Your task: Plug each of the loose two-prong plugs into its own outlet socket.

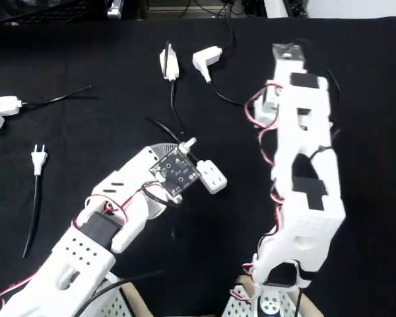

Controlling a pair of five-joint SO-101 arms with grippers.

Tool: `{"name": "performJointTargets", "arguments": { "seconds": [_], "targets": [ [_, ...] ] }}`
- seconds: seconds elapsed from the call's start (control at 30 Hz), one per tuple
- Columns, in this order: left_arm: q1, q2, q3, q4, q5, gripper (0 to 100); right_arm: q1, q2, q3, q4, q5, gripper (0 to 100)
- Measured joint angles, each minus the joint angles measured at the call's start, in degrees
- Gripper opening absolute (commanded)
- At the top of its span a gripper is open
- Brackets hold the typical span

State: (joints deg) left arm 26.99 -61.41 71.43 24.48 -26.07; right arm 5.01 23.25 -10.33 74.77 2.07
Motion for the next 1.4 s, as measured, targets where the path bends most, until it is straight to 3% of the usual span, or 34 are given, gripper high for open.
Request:
{"name": "performJointTargets", "arguments": {
  "seconds": [0.33, 0.77, 1.0, 1.23, 1.4],
  "targets": [
    [-0.1, -0.2, 4.7, -0.1, 0.0, 3, -14.2, -14.5, 9.6, 0.9, 7.6, 1.2],
    [1.0, -0.2, 5.9, -0.4, 0.0, 3, -20.5, -41.8, 22.7, 2.1, 7.6, 1.2],
    [1.0, -0.4, 10.5, -8.4, 0.0, 3, -28.6, -44.8, 23.2, 6.5, 6.6, 1.2],
    [1.0, -0.4, 11.9, -13.5, 0.4, 3, -29.8, -44.8, 24.5, 7.5, 6.5, 1.2],
    [1.1, -0.4, 18.5, -26.1, 4.9, 3, -29.8, -44.8, 24.4, 11.9, 8.9, 1.2]
  ]
}}
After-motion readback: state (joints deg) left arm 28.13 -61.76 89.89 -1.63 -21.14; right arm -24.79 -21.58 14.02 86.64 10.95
